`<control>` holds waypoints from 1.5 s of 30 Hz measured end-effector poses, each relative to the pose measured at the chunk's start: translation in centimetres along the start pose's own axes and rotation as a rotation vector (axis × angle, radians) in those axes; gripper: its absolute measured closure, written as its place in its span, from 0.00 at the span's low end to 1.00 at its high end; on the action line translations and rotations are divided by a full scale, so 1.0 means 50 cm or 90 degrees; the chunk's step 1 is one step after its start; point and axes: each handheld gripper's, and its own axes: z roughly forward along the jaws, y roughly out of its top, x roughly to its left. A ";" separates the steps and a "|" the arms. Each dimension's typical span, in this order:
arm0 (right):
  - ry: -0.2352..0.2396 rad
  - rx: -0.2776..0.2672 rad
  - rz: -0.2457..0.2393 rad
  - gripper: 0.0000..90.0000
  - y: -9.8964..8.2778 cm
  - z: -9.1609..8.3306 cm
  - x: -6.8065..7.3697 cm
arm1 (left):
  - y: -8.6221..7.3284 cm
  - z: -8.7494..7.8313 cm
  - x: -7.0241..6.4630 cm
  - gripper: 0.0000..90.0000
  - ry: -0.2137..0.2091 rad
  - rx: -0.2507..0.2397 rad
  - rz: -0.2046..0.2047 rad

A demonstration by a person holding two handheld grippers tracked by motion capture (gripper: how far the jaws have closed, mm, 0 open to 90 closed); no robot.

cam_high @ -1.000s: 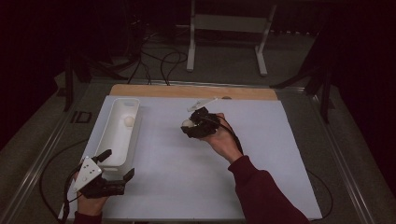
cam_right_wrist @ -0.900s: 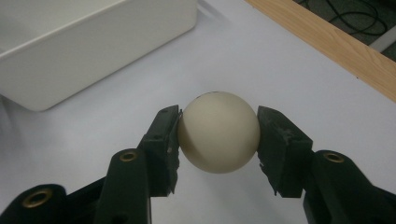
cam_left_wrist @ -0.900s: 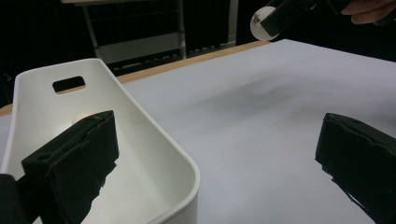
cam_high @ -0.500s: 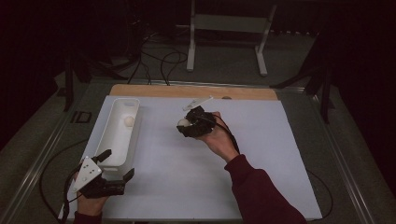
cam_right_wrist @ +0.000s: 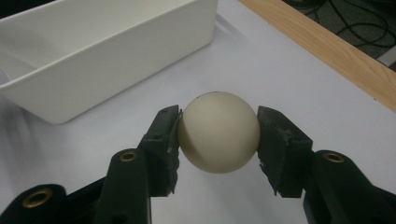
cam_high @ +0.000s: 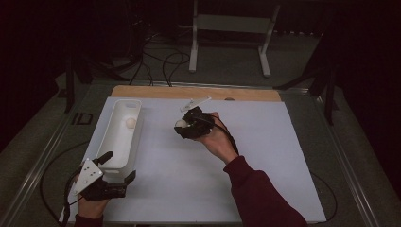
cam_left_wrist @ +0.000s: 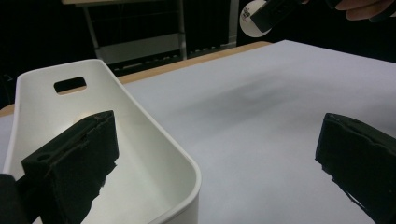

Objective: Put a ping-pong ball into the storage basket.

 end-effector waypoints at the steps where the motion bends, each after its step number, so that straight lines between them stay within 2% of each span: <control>1: 0.001 -0.001 -0.004 0.56 0.001 0.001 0.001 | 0.000 0.000 0.000 0.00 0.000 -0.001 -0.001; 19: 0.016 -0.011 -0.019 0.56 0.023 0.009 0.024 | 0.000 0.000 -0.001 0.00 0.001 0.000 0.001; 45: 0.048 -0.022 -0.013 0.56 0.046 0.024 0.039 | -0.001 0.000 0.000 0.00 0.000 0.000 -0.001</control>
